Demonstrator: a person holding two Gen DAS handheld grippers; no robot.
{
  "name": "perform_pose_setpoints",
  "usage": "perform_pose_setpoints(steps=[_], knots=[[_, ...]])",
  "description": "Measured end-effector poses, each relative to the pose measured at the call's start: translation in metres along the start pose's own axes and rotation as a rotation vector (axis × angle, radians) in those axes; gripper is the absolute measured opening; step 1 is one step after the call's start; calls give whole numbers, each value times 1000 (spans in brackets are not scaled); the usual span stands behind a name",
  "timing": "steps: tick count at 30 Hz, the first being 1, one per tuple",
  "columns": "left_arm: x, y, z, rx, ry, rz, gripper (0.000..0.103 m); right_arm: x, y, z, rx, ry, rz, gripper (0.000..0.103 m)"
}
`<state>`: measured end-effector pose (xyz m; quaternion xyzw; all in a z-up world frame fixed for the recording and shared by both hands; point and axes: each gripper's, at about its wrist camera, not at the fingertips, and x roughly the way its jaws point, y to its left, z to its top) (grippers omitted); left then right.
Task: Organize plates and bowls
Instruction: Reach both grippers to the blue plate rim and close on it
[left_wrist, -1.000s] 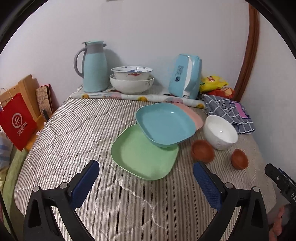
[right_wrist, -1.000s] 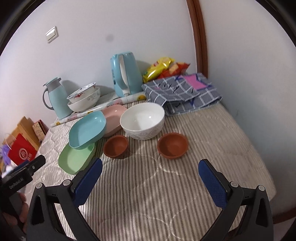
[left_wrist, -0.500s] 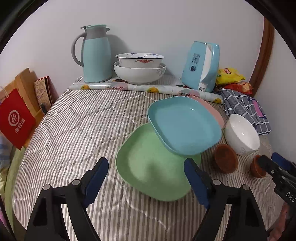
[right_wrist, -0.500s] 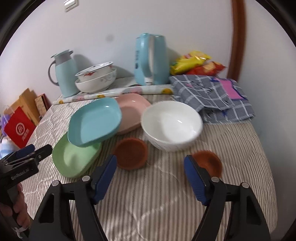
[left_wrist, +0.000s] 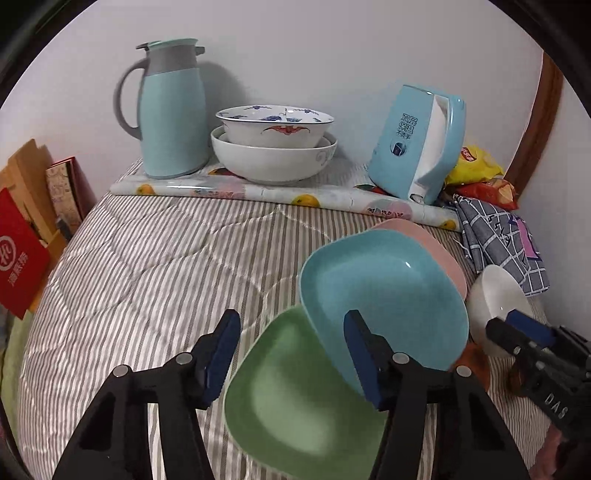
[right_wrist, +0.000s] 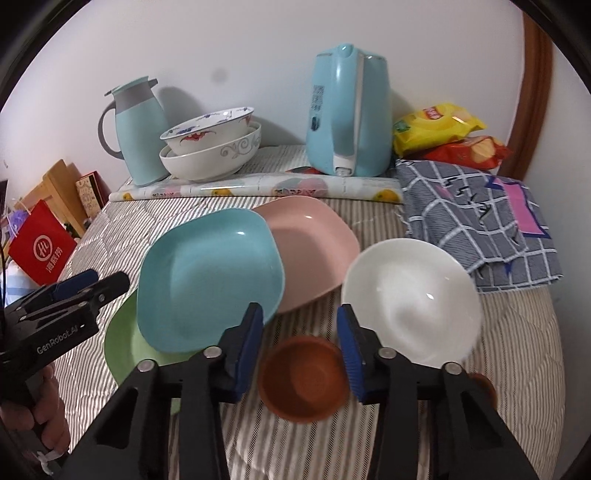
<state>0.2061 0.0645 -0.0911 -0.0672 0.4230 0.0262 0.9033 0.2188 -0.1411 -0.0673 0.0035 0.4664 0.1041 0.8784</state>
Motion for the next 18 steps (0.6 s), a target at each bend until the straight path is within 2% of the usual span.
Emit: perform_pose_setpoints(steps=[12,16,18], knots=[[50,-4,23,7,34,-58,54,37,10,7,16,68,10,38],[62,-5,25,5,55,-92,38,46,12,8,14,86,-12,37],[68,-4,25,-1,66,-113,29,50,12,9,23,95,-11,28]])
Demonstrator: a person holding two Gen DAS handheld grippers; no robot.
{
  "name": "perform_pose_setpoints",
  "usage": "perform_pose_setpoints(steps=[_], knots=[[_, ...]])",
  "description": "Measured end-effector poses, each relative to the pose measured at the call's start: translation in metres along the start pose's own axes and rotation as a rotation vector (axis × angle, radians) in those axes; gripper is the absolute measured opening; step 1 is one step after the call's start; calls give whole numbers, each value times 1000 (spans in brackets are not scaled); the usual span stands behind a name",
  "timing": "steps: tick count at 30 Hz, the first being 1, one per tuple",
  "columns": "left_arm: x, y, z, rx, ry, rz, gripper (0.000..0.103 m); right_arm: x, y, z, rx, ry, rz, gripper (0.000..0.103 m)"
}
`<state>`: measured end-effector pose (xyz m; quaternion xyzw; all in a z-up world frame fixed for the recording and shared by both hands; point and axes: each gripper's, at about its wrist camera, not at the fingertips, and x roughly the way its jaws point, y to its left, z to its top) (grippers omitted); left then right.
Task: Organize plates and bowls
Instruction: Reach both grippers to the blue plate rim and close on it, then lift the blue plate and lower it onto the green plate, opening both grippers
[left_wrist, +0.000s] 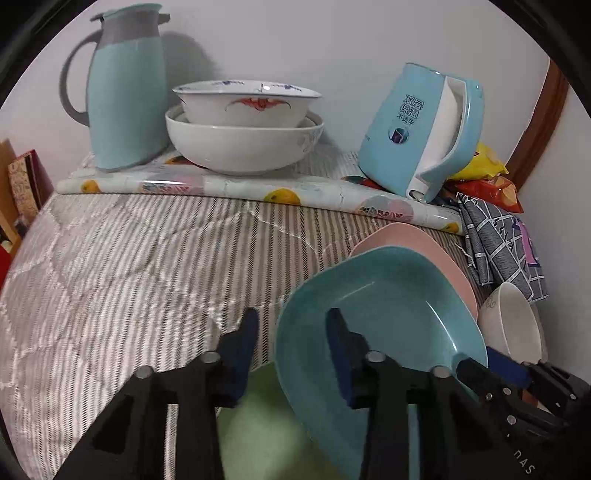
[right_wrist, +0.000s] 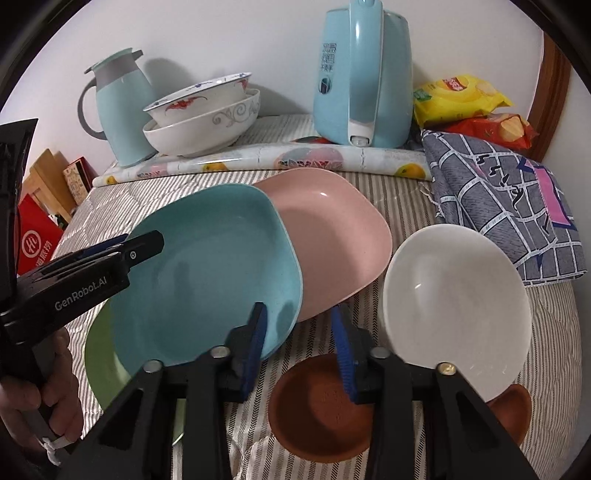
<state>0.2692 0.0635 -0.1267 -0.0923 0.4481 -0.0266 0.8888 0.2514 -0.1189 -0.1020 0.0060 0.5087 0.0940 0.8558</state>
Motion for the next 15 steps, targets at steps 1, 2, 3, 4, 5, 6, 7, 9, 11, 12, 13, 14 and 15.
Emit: perform_pose_setpoints(steps=[1,2,3,4,5,6,7,9,11,12,13,14,15], knots=[[2,1,0,-4,6,-10,23,0,0,0,3,2,6,22],[3,2,0,-8,7,-20,18,3,0,1,2,6,7,17],[3,3,-1,-11,7,-30,16,4,1,1,-3,9,2,16],[2,3,-2,-11,7,-41,12,6,2,1,-12,12,-7,13],[1,4,-2,-10,4,-46,11,6,3,1,-18,11,-10,13],[-1,4,-3,-9,0,-45,11,7,3,1,-21,10,-15,12],[-3,4,-4,-10,-2,-42,11,6,3,2,-20,3,-20,12],[-6,6,-6,-14,-3,-42,10,6,4,2,-21,-2,-20,11],[-10,9,-8,-24,-3,-47,9,6,5,3,-24,-5,-22,10],[-12,11,-8,-28,-3,-44,9,6,5,3,-24,-4,-21,10],[-15,13,-9,-32,-6,-40,9,5,6,4,-25,-5,-17,10],[-18,15,-10,-37,-9,-36,9,3,7,4,-27,-8,-10,9],[-22,17,-11,-42,-12,-36,9,1,9,4,-33,-14,-3,9]])
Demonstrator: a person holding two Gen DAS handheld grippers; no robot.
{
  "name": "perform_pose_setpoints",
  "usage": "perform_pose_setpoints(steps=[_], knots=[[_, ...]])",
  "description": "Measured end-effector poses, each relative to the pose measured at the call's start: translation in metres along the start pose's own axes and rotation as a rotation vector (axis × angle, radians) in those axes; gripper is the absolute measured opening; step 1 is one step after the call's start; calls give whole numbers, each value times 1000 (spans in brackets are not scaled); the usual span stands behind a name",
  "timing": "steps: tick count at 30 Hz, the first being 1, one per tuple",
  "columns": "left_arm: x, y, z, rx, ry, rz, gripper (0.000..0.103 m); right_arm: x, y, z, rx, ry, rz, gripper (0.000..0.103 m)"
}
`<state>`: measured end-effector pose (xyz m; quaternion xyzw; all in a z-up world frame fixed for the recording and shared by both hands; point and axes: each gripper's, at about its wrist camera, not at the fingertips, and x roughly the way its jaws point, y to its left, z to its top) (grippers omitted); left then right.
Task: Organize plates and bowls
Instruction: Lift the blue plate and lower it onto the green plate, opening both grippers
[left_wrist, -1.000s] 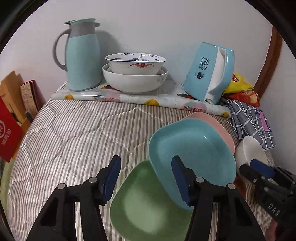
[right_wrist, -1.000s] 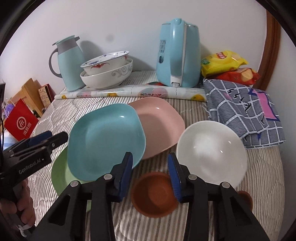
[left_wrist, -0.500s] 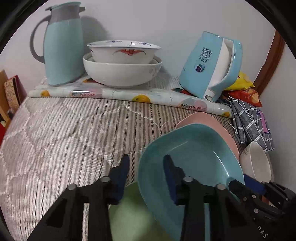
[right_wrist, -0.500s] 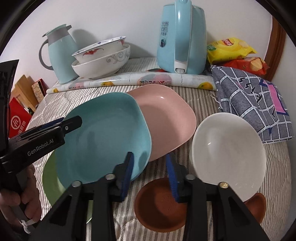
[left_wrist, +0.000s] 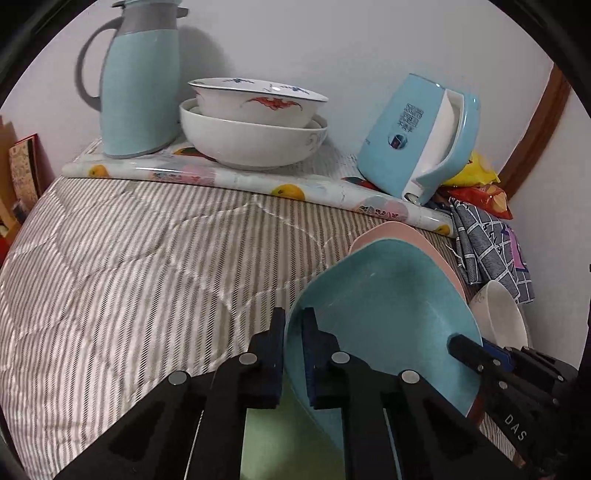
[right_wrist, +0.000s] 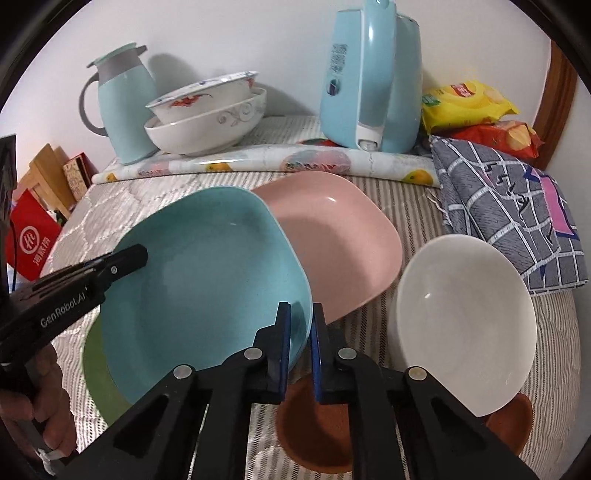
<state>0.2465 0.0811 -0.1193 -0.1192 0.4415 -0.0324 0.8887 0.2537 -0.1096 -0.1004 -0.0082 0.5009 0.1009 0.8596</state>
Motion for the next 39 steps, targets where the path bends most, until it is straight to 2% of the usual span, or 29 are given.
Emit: perform_pose_setpoints(steps=[13,19,27,39], knots=[[-33,27,-30,-47,-14,17,9,-15,29,-14,-77,-28,32,8],[-41,34,-46,-60,-10,25,9,-13,34,-26,-80,-10,70,8],[-40,40,-60,-70,7,16,9,-8,37,-34,-85,11,71,8],[-43,45,-65,-88,14,7,10,1,45,-32,-136,20,41,11]])
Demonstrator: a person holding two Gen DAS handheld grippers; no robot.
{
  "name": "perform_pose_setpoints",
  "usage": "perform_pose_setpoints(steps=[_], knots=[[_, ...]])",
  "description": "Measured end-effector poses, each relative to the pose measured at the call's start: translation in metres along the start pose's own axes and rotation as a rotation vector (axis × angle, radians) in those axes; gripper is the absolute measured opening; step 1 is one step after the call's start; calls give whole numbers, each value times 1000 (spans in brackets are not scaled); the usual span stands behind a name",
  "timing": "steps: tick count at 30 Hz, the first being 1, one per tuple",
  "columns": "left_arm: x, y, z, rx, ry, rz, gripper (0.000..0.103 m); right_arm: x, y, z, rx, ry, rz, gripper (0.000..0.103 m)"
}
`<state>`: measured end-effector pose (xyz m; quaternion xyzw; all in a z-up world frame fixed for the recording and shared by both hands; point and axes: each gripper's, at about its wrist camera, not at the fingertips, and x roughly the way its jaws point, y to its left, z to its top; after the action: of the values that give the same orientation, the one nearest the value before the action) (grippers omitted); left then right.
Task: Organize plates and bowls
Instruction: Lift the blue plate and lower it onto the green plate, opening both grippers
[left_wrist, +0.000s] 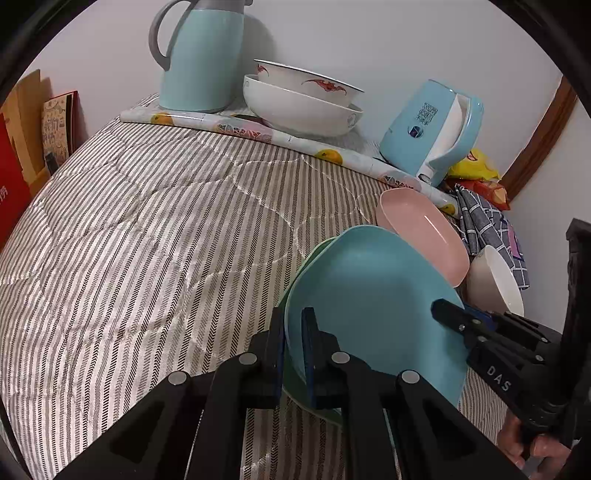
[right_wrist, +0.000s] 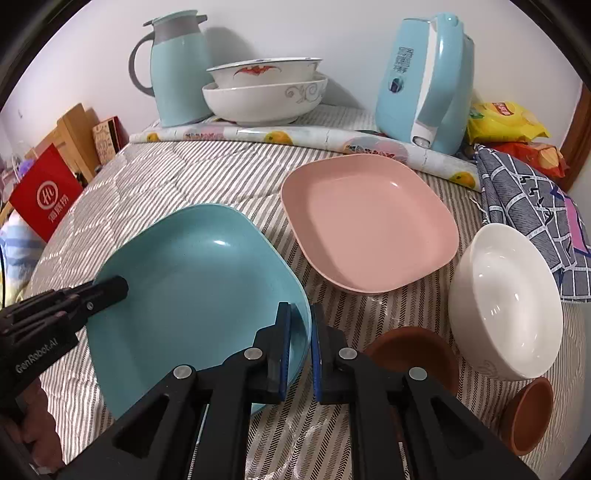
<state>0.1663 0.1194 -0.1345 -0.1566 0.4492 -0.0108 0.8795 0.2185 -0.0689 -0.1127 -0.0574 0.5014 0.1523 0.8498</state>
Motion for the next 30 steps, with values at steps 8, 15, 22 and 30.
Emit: perform_pose_setpoints(steps=[8,15,22,30], knots=[[-9,-2,-1,-15,1,-9,33,-5,-4,0,5,-8,-15,31],[-21,-9,1,2,-30,37,49,-22,-11,-5,21,-33,-16,46],[-30,-22,10,0,-54,109,61,-38,-25,-1,53,-14,-47,69],[-37,-39,31,-4,-78,154,72,-62,-46,10,86,-70,-120,87]])
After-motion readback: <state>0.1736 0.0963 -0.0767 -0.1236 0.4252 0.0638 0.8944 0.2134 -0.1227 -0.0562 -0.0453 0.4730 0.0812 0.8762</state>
